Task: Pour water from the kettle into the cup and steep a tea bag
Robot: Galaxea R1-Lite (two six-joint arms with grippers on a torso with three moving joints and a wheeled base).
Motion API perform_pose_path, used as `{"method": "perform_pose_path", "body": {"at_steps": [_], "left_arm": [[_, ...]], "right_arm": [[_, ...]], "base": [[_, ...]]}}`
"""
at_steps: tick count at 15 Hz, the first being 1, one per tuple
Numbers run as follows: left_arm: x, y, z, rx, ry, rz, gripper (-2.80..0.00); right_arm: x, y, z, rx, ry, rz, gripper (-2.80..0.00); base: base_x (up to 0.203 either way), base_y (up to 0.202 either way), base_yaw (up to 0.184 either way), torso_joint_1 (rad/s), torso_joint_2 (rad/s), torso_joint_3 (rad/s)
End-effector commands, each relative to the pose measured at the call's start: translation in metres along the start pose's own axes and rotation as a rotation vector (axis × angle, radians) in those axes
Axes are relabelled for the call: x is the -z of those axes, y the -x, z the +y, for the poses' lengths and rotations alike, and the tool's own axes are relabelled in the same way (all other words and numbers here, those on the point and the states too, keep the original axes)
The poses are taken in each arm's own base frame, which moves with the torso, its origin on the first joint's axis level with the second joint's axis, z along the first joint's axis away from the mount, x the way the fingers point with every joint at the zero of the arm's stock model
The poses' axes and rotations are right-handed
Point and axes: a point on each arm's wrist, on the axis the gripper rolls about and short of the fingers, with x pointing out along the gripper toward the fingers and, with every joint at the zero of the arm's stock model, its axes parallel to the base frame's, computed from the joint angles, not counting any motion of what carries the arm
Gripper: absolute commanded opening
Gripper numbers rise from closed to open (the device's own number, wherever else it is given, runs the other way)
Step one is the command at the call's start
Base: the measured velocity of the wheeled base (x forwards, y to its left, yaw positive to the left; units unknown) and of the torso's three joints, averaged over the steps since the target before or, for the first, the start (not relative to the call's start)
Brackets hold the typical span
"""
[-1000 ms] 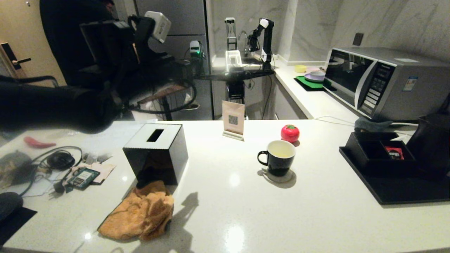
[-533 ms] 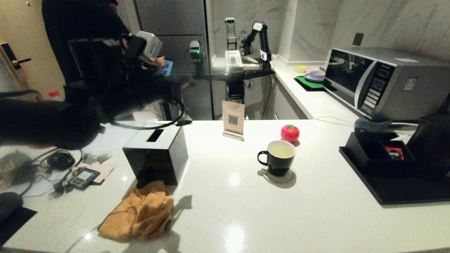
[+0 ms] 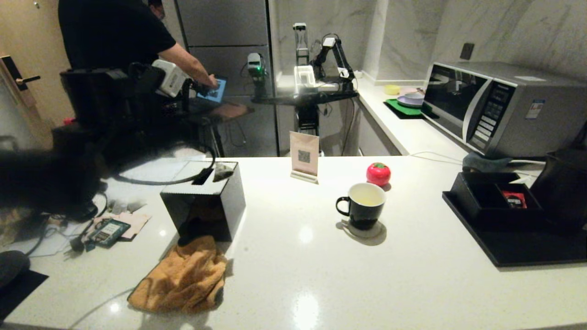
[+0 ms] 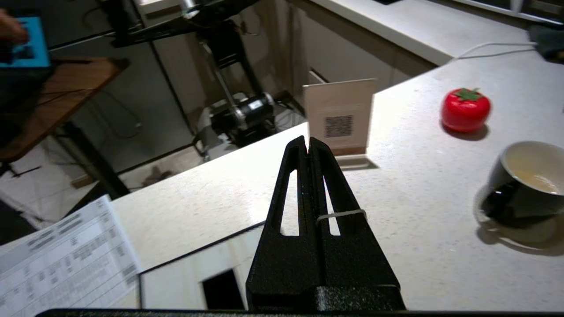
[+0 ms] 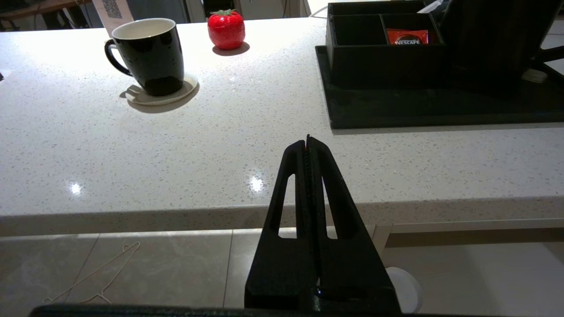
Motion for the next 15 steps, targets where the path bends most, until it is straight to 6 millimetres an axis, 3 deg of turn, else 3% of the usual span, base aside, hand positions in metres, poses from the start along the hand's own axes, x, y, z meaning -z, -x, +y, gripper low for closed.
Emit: {"method": "perform_pose_path", "body": {"at_steps": [1,7,15], "left_arm": [[-0.001,0.005,0.012,-0.038,-0.001,-0.005,-2.8],[0.016,0.008,0.036,-0.113,0.001,-0.002,-2.8],[0.049,0.004,0.046,-0.141,0.013,0.04,-2.8]], "right_arm": [[0.0,0.0,0.0,-0.001,0.0,0.001,-2.8],[0.0,0.0,0.0,-0.001,0.0,0.002,-2.8],[0.0,0.0,0.0,0.001,0.0,0.001,-2.8]], "base": [[0.0,0.0,0.0,0.0,0.0,0.0],[0.0,0.0,0.0,0.0,0.0,0.0],[0.0,0.0,0.0,0.0,0.0,0.0]]}}
